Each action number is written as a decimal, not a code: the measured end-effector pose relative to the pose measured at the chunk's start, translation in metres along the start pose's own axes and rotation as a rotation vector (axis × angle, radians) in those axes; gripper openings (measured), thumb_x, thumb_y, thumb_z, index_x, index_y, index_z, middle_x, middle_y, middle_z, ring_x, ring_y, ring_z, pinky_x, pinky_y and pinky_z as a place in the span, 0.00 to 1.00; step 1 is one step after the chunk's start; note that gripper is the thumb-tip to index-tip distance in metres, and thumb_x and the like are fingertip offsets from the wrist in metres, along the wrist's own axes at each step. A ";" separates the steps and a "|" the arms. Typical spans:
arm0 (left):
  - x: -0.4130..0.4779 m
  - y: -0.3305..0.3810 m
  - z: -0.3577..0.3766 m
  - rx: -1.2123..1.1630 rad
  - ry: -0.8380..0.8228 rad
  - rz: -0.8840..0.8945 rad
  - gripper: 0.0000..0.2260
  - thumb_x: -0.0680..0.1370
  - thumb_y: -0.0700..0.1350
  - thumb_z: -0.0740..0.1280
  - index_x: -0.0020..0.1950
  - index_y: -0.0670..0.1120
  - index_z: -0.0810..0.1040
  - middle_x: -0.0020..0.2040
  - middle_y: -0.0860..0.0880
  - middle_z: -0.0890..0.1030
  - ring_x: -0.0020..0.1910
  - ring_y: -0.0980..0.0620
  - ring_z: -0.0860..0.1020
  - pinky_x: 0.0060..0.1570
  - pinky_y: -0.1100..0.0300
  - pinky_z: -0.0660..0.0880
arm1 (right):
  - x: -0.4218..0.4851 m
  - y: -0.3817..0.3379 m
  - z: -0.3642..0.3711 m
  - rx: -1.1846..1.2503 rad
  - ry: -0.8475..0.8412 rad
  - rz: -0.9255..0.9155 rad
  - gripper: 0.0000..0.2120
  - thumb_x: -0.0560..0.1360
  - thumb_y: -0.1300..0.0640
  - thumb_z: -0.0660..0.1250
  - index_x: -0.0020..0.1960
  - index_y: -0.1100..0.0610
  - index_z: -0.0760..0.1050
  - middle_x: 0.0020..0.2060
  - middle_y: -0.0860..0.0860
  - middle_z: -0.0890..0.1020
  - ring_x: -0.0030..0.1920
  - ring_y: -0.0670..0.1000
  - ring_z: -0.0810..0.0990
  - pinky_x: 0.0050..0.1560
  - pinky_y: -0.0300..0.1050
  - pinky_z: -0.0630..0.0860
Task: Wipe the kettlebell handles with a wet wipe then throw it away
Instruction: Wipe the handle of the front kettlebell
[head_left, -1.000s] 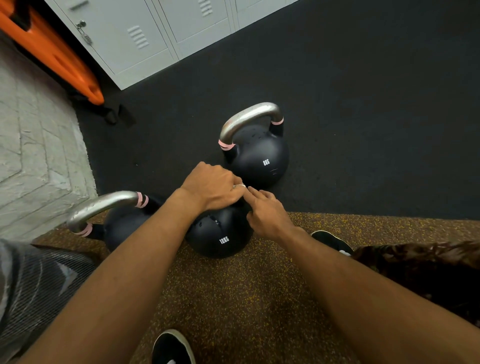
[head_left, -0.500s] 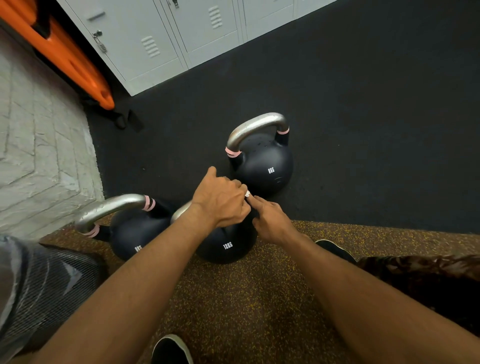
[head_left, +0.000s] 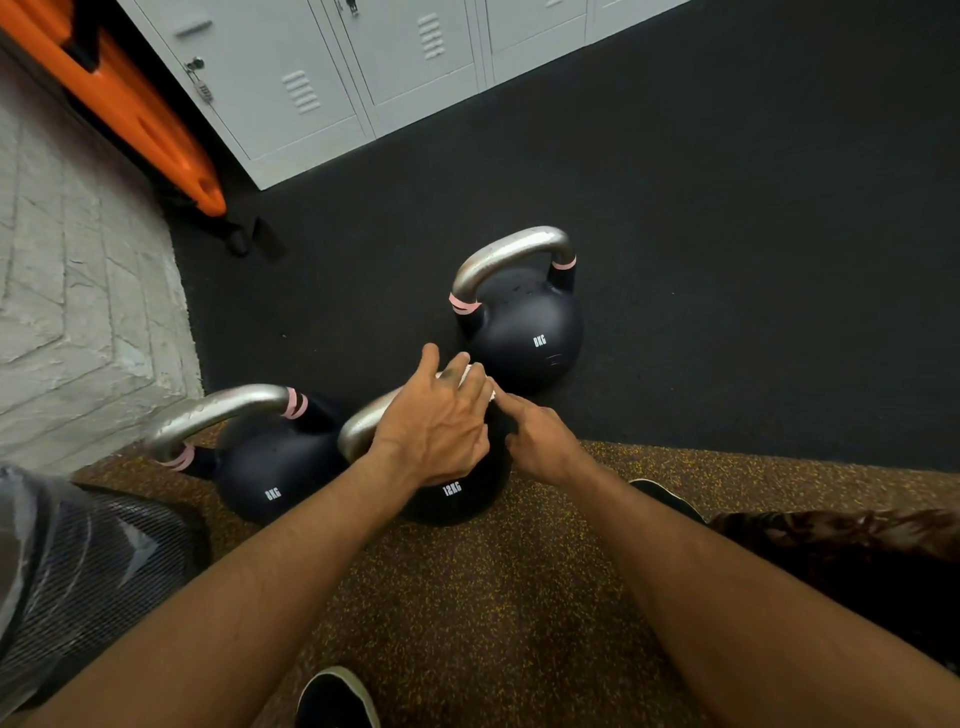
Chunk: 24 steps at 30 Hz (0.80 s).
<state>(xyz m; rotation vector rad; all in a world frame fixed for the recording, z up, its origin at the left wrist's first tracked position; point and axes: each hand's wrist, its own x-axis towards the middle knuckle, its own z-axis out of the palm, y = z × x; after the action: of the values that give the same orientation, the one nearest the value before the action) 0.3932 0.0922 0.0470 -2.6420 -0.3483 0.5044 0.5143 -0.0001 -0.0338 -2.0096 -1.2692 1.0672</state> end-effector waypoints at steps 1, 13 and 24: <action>0.003 0.000 -0.002 -0.010 -0.001 -0.005 0.29 0.82 0.57 0.47 0.75 0.41 0.65 0.75 0.39 0.68 0.75 0.41 0.66 0.69 0.37 0.57 | 0.001 0.001 -0.001 0.013 0.003 -0.006 0.37 0.78 0.66 0.60 0.79 0.39 0.52 0.72 0.51 0.68 0.66 0.58 0.73 0.62 0.60 0.75; -0.034 -0.018 0.004 -0.274 0.178 -0.074 0.26 0.80 0.55 0.51 0.74 0.44 0.69 0.79 0.41 0.63 0.78 0.45 0.63 0.73 0.35 0.59 | -0.017 -0.025 0.016 -0.086 0.282 -0.155 0.29 0.79 0.58 0.55 0.80 0.52 0.55 0.78 0.50 0.63 0.77 0.52 0.60 0.76 0.54 0.59; -0.067 -0.012 0.017 -0.216 0.107 -0.136 0.28 0.81 0.60 0.52 0.74 0.43 0.71 0.75 0.42 0.71 0.72 0.43 0.71 0.67 0.37 0.65 | -0.026 -0.040 0.014 -0.112 0.294 -0.122 0.31 0.79 0.56 0.56 0.80 0.53 0.51 0.66 0.54 0.72 0.62 0.53 0.70 0.63 0.51 0.71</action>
<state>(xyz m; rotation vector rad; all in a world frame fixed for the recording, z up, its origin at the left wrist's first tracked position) 0.3243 0.0883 0.0575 -2.8128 -0.5733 0.2952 0.4764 -0.0069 -0.0019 -2.0504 -1.2966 0.6281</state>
